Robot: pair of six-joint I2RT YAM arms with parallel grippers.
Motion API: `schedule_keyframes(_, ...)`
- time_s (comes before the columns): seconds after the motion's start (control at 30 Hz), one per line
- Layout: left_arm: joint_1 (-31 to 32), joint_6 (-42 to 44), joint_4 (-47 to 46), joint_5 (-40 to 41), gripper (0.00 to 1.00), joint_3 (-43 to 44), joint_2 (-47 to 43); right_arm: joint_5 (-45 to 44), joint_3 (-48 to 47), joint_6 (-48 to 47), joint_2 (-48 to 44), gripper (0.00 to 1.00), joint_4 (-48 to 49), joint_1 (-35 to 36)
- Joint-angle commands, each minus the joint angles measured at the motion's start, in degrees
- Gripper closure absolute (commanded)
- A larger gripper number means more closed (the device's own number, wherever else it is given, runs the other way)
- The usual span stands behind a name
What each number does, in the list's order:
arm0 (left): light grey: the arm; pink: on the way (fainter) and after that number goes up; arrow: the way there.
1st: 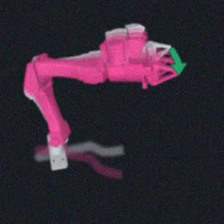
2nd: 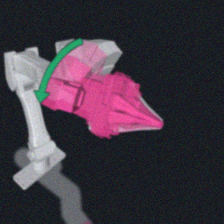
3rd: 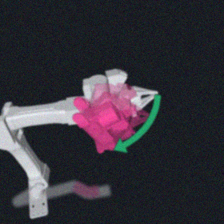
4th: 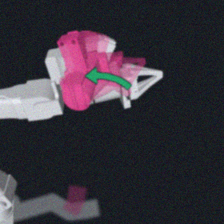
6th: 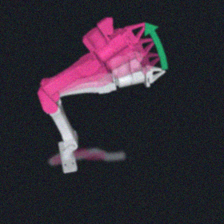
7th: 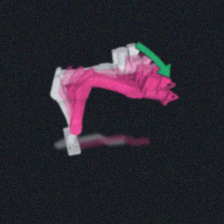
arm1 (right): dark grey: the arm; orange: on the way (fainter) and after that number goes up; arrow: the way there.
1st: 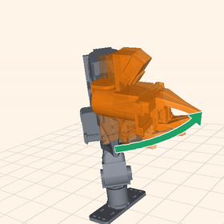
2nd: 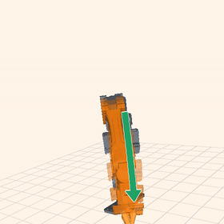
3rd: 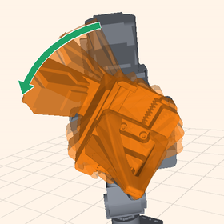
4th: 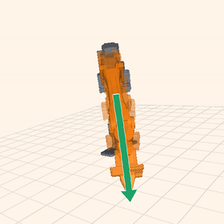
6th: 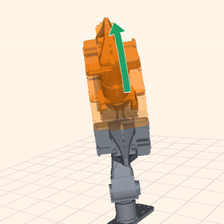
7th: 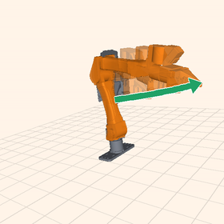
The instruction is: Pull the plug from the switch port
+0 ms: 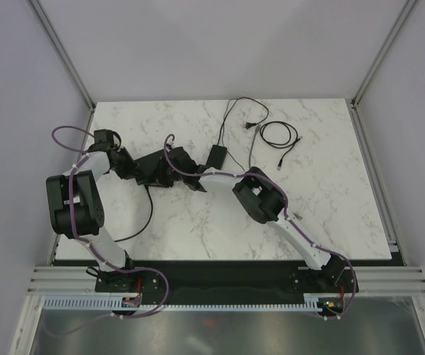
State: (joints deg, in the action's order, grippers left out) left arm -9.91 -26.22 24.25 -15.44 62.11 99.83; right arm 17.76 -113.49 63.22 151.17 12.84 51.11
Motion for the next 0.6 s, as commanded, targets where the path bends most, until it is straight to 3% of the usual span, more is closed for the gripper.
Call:
schedule_keyframes(0.0,0.33,0.11,0.45,1.99,0.78,0.47,1.95,-1.4,-2.35,-2.48,2.64,1.0,-8.52,0.65)
schedule_keyframes(0.13,0.42,0.11,0.53,2.35,0.78,0.56,2.12,-1.24,-0.51,-0.4,0.88,1.0,-8.8,1.53)
schedule_keyframes(0.37,0.51,0.11,0.71,2.61,0.8,0.73,2.12,-11.25,17.93,10.67,-7.21,1.0,3.5,1.97)
schedule_keyframes(0.57,0.51,0.2,0.8,2.79,0.81,0.65,2.21,-8.62,17.69,12.63,-5.28,1.0,7.9,1.97)
